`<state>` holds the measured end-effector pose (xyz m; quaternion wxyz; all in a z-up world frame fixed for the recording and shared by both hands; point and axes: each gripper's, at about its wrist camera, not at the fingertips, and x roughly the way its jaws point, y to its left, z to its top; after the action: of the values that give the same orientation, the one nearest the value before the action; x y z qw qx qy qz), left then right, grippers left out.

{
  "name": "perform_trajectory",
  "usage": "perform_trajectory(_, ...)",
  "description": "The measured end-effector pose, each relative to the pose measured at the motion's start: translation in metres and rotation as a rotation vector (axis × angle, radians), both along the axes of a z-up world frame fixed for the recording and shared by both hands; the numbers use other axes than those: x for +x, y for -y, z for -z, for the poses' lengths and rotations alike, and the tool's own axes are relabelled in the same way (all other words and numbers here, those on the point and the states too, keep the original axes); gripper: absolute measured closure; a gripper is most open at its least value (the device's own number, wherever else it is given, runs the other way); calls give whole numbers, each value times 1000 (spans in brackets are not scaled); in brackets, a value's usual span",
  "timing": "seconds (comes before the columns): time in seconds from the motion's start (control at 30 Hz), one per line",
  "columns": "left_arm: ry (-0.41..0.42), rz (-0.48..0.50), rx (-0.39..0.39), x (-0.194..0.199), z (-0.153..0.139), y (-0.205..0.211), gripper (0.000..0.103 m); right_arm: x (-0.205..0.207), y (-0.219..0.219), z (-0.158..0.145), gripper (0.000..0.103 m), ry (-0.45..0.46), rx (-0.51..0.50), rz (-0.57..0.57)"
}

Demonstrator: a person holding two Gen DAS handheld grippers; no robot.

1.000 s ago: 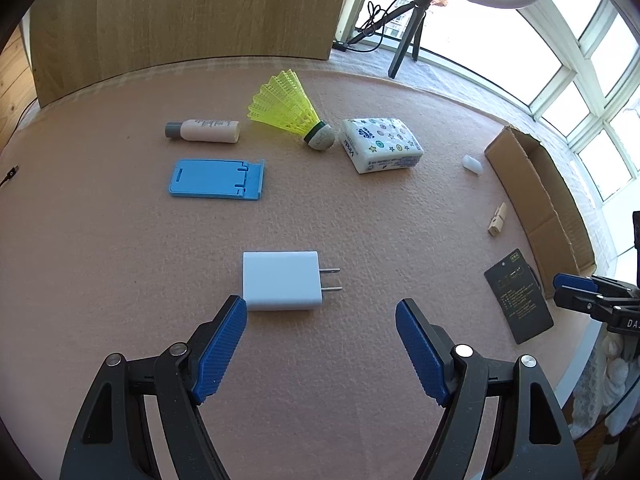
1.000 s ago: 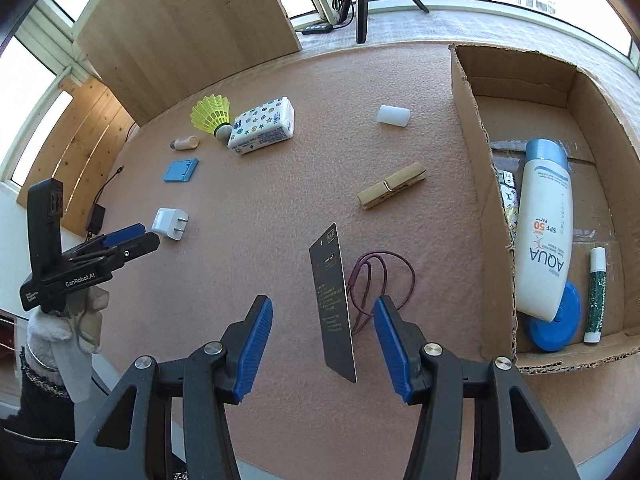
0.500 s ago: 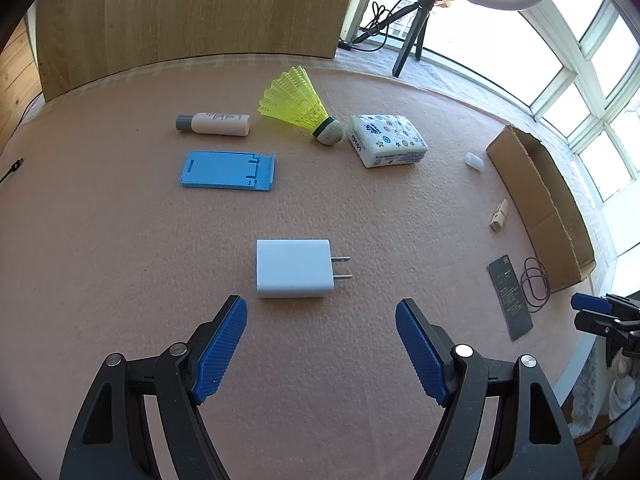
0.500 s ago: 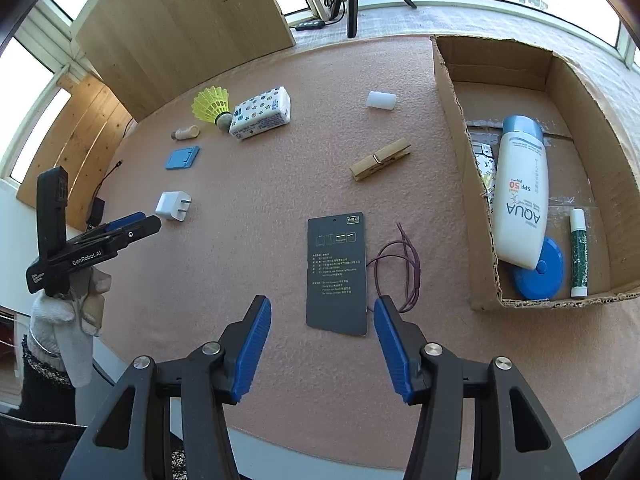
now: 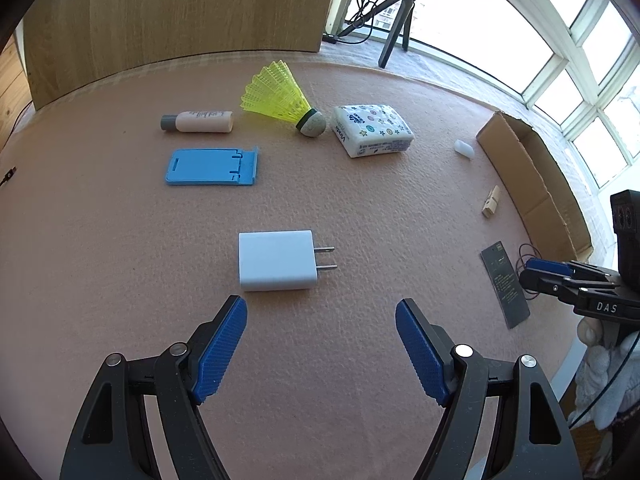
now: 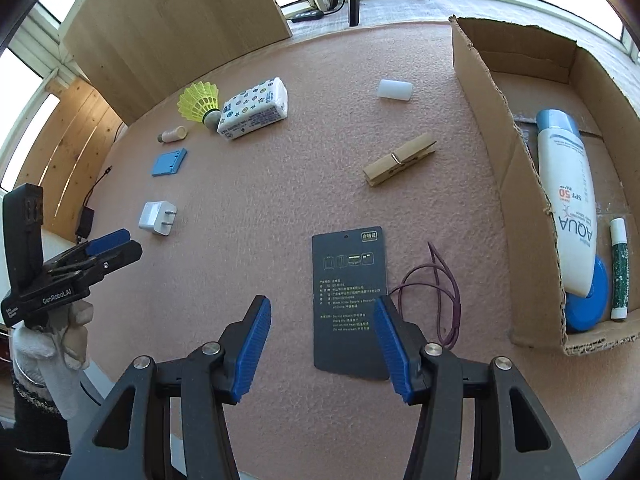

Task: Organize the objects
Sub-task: 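Carry the black card with the right tool toward the box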

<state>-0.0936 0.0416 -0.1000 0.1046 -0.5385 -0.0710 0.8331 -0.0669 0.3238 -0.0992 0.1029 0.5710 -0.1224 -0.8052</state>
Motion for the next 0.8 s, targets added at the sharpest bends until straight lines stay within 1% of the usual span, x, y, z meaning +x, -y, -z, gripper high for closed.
perform_trajectory(0.1, 1, -10, -3, 3, -1, 6, 23, -21, 1, 7, 53, -4, 13, -7)
perform_trajectory(0.17, 2, -21, -3, 5, -1, 11, 23, -31, -1, 14, 53, 14, 26, -7)
perform_trajectory(0.3, 6, -42, 1, 8, 0, 22, 23, -39, 0, 23, 52, 33, 52, -15)
perform_trajectory(0.33, 7, -45, 2, 8, 0, 23, 23, -39, 0, 24, 52, 43, 45, -14)
perform_trajectory(0.43, 10, -46, 3, 8, 2, 25, 23, -34, 8, 25, 52, 69, -28, -41)
perform_trajectory(0.53, 13, -36, 7, 7, 3, 22, 23, -24, 25, 24, 52, 70, -1, -86)
perform_trajectory(0.6, 13, -26, 6, 7, 4, 19, 23, -17, 35, 24, 52, 78, -16, -108)
perform_trajectory(0.63, 13, -22, 6, 6, 4, 17, 23, -14, 38, 24, 52, 78, -9, -114)
perform_trajectory(0.73, 14, -12, 7, 6, 5, 14, 23, -3, 46, 22, 52, 69, 61, -135)
perform_trajectory(0.8, 15, -7, 6, 6, 5, 12, 23, 4, 50, 22, 49, 75, 96, -163)
